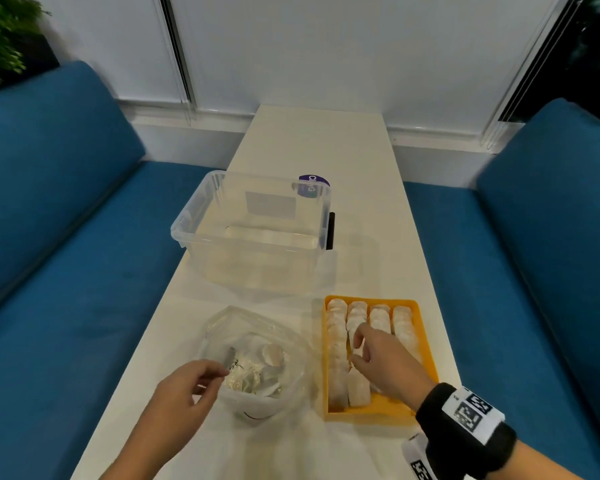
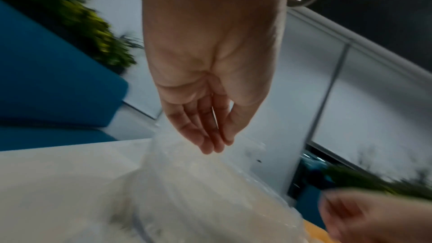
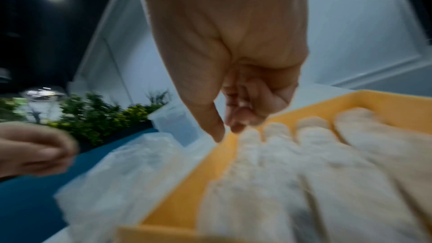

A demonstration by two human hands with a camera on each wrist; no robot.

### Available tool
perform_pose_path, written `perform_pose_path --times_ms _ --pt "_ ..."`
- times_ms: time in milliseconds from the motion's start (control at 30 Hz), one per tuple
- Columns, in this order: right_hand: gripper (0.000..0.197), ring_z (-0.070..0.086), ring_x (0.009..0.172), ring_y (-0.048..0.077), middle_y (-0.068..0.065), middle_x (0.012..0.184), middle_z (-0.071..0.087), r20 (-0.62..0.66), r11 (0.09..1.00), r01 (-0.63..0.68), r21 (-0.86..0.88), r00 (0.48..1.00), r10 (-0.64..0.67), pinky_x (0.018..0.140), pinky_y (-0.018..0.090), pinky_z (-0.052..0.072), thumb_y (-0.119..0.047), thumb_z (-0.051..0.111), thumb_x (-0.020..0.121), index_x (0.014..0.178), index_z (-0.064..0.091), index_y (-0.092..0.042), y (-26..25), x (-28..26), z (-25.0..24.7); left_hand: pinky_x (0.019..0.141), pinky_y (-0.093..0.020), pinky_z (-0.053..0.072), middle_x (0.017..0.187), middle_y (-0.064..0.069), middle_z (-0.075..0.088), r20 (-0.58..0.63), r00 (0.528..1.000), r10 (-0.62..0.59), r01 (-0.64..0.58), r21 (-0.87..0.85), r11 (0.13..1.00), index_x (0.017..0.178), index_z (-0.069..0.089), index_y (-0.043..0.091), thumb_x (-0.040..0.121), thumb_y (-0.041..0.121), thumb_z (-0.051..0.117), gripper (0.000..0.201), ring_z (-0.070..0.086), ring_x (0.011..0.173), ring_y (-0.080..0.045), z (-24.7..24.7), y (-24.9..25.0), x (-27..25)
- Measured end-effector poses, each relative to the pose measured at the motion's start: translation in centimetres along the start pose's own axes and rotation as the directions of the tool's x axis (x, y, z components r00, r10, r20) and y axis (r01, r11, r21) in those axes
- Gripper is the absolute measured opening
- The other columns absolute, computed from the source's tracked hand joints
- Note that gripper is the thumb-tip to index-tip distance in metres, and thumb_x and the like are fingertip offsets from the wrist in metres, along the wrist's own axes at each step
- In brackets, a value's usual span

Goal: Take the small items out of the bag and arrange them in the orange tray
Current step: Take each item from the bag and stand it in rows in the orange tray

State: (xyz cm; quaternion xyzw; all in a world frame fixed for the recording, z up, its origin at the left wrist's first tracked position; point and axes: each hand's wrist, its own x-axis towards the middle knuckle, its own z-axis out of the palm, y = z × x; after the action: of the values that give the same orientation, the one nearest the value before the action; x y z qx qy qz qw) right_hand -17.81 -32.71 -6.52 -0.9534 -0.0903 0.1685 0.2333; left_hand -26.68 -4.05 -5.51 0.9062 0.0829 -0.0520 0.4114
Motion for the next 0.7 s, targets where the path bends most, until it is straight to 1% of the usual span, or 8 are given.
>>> perform_pose_path --times_ms 67,167,200,267,400,533,633,700 --pt "0.014 0.050 0.080 0.009 -0.008 0.095 0.050 -0.016 0.973 0.228 -0.027 0.973 -0.229 0.072 0.022 0.043 -0.023 0.052 0.093 0.106 0.049 -0.023 -2.1 -0.3 0.0 0.071 -0.002 0.043 0.090 0.019 0.062 0.046 0.996 0.082 -0.086 0.082 0.993 0.087 0.059 0.032 0.090 0.012 0.057 0.020 0.060 0.083 -0.001 0.6 0.9 1.7" --pt "0.031 0.051 0.105 0.016 -0.006 0.123 0.046 0.141 0.875 0.480 -0.063 0.872 -0.468 0.087 0.028 0.043 -0.018 0.049 0.092 0.123 0.046 -0.023 -4.3 -0.2 1.1 0.078 -0.006 0.041 0.094 0.017 0.055 0.192 0.974 0.121 -0.166 0.244 0.955 0.094 0.053 0.033 0.091 0.020 0.054 0.014 0.054 0.087 0.002 2.1 1.0 4.4" --pt "0.038 0.051 0.109 0.018 -0.004 0.129 0.044 0.213 0.859 0.504 -0.085 0.852 -0.479 0.087 0.029 0.042 -0.016 0.049 0.091 0.128 0.044 -0.023 -4.7 0.1 1.6 0.081 -0.009 0.041 0.101 0.012 0.055 0.250 0.965 0.077 -0.155 0.308 0.939 0.100 0.054 0.030 0.090 0.023 0.055 0.013 0.053 0.093 -0.002 2.6 1.0 5.1" --pt "0.044 0.051 0.113 0.023 0.001 0.133 0.042 0.334 0.846 0.508 -0.164 0.835 -0.437 0.085 0.034 0.043 -0.014 0.048 0.091 0.135 0.043 -0.022 -5.4 0.7 2.5 0.087 -0.020 0.041 0.117 0.000 0.055 0.370 0.926 -0.076 -0.096 0.423 0.901 0.114 0.055 0.018 0.086 0.028 0.061 0.030 0.053 0.106 -0.014 3.5 1.1 6.1" --pt "0.031 0.056 0.104 0.033 0.012 0.119 0.051 0.379 0.827 0.460 -0.324 0.864 -0.332 0.076 0.036 0.042 -0.013 0.042 0.096 0.122 0.058 -0.011 -5.9 1.5 3.7 0.086 -0.025 0.041 0.129 -0.007 0.051 0.474 0.839 -0.266 -0.045 0.548 0.835 0.125 0.046 0.010 0.081 0.034 0.068 0.054 0.052 0.115 -0.023 4.6 1.8 6.8" --pt "0.029 0.056 0.099 0.031 0.013 0.113 0.054 0.371 0.847 0.463 -0.260 0.858 -0.355 0.070 0.027 0.031 -0.016 0.042 0.097 0.114 0.064 -0.007 -6.0 1.5 3.8 0.090 -0.031 0.043 0.130 -0.006 0.053 0.508 0.808 -0.298 -0.019 0.528 0.849 0.132 0.033 0.015 0.073 0.051 0.068 0.078 0.051 0.117 -0.024 5.5 0.9 7.6" --pt "0.027 0.056 0.099 0.029 0.012 0.112 0.054 0.354 0.861 0.469 -0.198 0.853 -0.383 0.072 0.027 0.035 -0.016 0.045 0.096 0.112 0.065 -0.009 -6.0 1.4 3.8 0.100 -0.039 0.042 0.134 -0.005 0.045 0.533 0.794 -0.293 -0.014 0.497 0.867 0.142 0.018 0.026 0.067 0.052 0.072 0.096 0.046 0.123 -0.027 6.1 0.8 7.9" --pt "0.026 0.056 0.098 0.029 0.012 0.111 0.054 0.356 0.868 0.468 -0.165 0.849 -0.391 0.076 0.029 0.039 -0.016 0.047 0.095 0.110 0.067 -0.009 -6.0 1.2 3.9 0.109 -0.047 0.031 0.138 -0.006 0.037 0.553 0.787 -0.272 -0.053 0.501 0.864 0.144 0.007 0.038 0.068 0.052 0.071 0.101 0.042 0.127 -0.032 6.6 0.8 7.7"
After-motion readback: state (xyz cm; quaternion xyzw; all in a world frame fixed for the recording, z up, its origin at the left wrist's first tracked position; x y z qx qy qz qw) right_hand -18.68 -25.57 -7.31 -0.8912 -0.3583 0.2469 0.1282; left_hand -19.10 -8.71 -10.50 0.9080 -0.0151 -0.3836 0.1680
